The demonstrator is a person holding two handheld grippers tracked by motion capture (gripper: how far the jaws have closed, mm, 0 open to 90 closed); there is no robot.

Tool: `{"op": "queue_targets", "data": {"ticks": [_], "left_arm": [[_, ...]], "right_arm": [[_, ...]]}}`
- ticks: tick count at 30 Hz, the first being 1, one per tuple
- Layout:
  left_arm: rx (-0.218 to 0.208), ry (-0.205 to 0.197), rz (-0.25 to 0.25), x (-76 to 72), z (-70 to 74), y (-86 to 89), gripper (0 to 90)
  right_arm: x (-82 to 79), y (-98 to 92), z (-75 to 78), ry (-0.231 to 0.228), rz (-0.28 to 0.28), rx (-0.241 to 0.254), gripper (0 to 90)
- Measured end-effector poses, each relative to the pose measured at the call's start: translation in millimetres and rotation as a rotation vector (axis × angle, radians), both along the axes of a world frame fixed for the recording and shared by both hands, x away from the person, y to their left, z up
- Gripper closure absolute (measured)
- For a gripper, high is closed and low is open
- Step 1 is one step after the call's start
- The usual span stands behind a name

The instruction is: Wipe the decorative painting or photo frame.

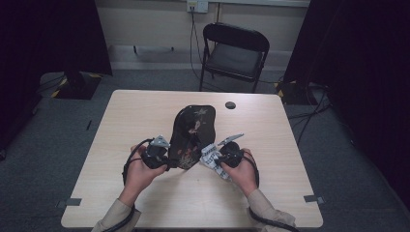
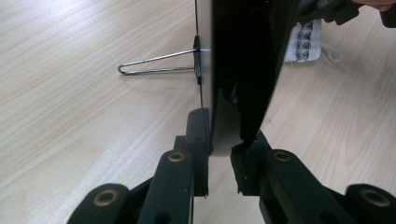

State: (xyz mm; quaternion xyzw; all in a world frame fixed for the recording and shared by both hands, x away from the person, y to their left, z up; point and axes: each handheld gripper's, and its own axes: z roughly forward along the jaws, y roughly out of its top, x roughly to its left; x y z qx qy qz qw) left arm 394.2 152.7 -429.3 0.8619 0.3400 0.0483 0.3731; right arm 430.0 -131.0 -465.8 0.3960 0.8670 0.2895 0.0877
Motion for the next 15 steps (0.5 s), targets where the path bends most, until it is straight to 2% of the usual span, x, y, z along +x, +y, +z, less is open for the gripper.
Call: {"op": "queue_targets", "data": {"ticks": [3,7,11,15], "left_arm": [[-0.006,0.002,0.005,-0.3,-0.4,0.2,78.7],[-0.006,0.002,0.007,-0.1,-0.4,0.2,78.7],[-0.008,0.0,0.011,-0.4,-0.6,-0.3,78.7],[-0.007,0.0,0.01,-0.3,-0.5,-0.3,78.7]], "right_arm": [[-1.6,-2.1,3.0,-0.008,0.004,-0.01,81.5],[-4.1,-7.1,22.9,-0.045,0.005,-0.007,81.5],[-2.8,-13.1,54.9,-0.095,0.0,0.011,81.5],[-0.7,-13.7,94.2,-0.153,0.005,0.023,81.5]]}}
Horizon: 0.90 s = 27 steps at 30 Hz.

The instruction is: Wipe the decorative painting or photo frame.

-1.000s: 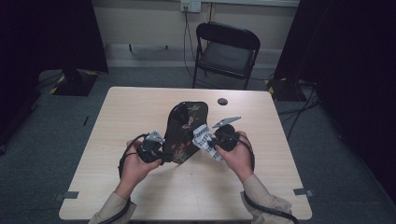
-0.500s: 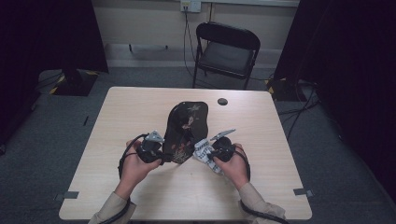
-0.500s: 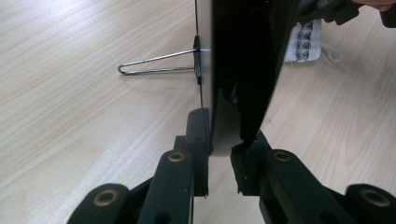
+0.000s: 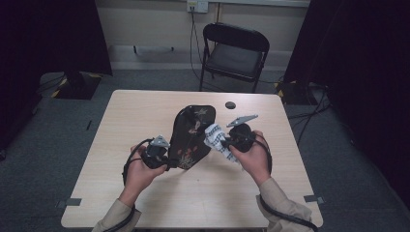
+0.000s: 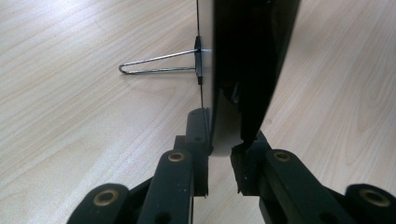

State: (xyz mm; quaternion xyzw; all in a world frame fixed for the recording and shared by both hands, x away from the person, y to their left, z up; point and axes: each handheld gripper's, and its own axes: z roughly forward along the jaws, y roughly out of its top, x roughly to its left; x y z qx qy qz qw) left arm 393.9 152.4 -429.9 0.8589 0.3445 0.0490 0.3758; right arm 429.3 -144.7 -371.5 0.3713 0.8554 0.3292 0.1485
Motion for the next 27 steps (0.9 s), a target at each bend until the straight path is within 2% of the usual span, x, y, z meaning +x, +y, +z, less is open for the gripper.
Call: {"op": "queue_targets", "data": {"ticks": [4,5,9,11,14,27], "left_arm": [[0.0,0.001,-0.001,0.2,0.0,0.0,78.7],[-0.001,0.001,-0.002,0.2,0.0,0.0,78.7],[0.0,0.0,-0.003,0.3,0.0,0.1,78.8],[0.001,0.004,-0.006,0.5,0.3,0.5,78.7],[0.002,0.005,-0.007,0.6,0.3,0.7,78.7],[0.002,0.005,-0.01,0.9,0.3,0.8,78.7]], "right_arm": [[2.7,3.4,34.2,-0.058,0.009,-0.001,81.5],[4.5,5.0,47.1,-0.08,0.011,0.008,81.5],[7.7,11.4,73.3,-0.12,0.011,0.045,81.5],[10.4,15.5,80.6,-0.134,0.012,0.061,81.5],[13.4,20.7,79.7,-0.126,0.01,0.061,81.5],[14.5,29.8,30.0,-0.053,0.021,0.042,81.5]]}}
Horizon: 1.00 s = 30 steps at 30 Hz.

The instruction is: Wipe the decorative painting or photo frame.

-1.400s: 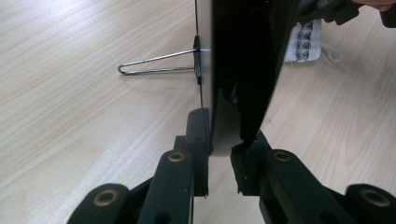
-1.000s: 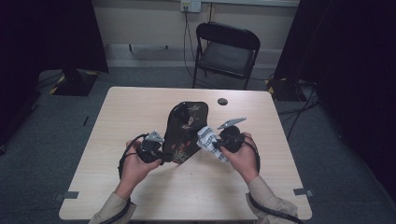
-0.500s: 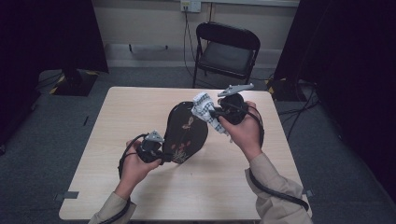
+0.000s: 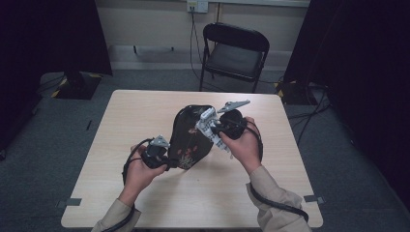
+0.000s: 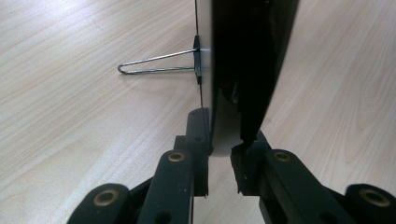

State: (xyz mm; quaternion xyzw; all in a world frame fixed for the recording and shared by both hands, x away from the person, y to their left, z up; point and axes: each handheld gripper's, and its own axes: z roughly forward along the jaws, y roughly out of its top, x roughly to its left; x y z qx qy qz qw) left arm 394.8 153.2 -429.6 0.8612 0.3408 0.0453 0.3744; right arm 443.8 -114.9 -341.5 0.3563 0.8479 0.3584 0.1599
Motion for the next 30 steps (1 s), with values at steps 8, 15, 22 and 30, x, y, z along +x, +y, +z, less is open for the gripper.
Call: {"op": "queue_targets", "data": {"ticks": [8,15,22,30], "left_arm": [[0.0,-0.001,0.0,-0.1,0.0,-0.3,78.7],[0.002,-0.002,-0.001,-0.3,0.1,-0.3,78.7],[0.005,-0.006,0.0,-0.4,0.1,-0.3,78.7],[-0.001,-0.003,0.004,-0.5,-0.1,-0.3,78.7]], "right_arm": [[-4.2,0.8,-34.6,0.053,-0.001,-0.004,81.4],[-8.6,1.3,-63.5,0.097,-0.001,-0.019,81.4],[-14.7,0.7,-93.3,0.143,0.008,-0.039,81.3],[-22.6,-1.6,-117.1,0.191,0.012,-0.062,81.3]]}}
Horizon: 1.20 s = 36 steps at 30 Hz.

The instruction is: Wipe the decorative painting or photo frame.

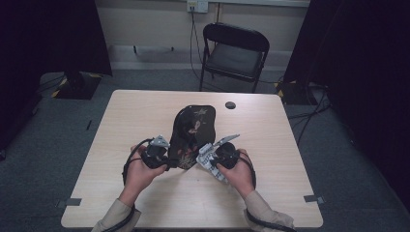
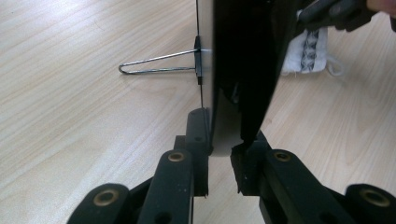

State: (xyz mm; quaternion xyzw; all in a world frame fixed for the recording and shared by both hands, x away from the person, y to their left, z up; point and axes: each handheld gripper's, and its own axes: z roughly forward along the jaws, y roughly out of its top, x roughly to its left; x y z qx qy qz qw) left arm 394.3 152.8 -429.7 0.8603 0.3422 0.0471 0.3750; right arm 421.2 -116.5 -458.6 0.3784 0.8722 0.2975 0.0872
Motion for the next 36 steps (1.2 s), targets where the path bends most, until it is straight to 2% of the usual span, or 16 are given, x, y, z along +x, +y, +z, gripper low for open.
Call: {"op": "queue_targets", "data": {"ticks": [3,7,11,13,14,16,20,24,28,36], "left_arm": [[-0.007,-0.002,0.005,-0.1,-0.7,0.3,78.7],[-0.008,-0.001,0.007,-0.1,-0.7,0.2,78.7],[-0.001,0.002,0.004,-0.1,0.1,-0.1,78.8],[-0.002,0.003,0.006,0.0,0.0,0.1,78.7],[-0.001,0.004,0.006,0.0,0.1,0.0,78.7],[0.0,0.003,0.006,-0.1,0.1,-0.1,78.7],[0.0,0.003,0.002,0.2,0.1,0.1,78.7],[-0.001,0.005,0.001,0.6,0.1,0.4,78.7],[-0.006,-0.002,0.003,0.9,-1.2,-0.2,78.7],[-0.002,0.004,-0.002,1.1,-0.5,-0.4,78.7]], "right_arm": [[-2.3,-0.3,-1.9,0.004,0.004,-0.002,81.3],[-3.5,-4.9,12.1,-0.019,0.0,0.019,81.4],[-3.0,-11.7,43.3,-0.074,-0.013,0.057,81.4],[-2.2,-14.4,61.4,-0.106,-0.019,0.072,81.4],[-1.2,-15.5,75.2,-0.128,-0.022,0.08,81.4],[0.2,-15.7,88.8,-0.149,-0.019,0.084,81.4],[4.4,-9.7,122.7,-0.205,-0.014,0.083,81.4],[8.7,0.3,143.8,-0.241,-0.003,0.089,81.4],[11.6,9.3,148.4,-0.242,-0.003,0.094,81.3],[14.3,11.9,131.9,-0.218,-0.005,0.086,81.3]]}}
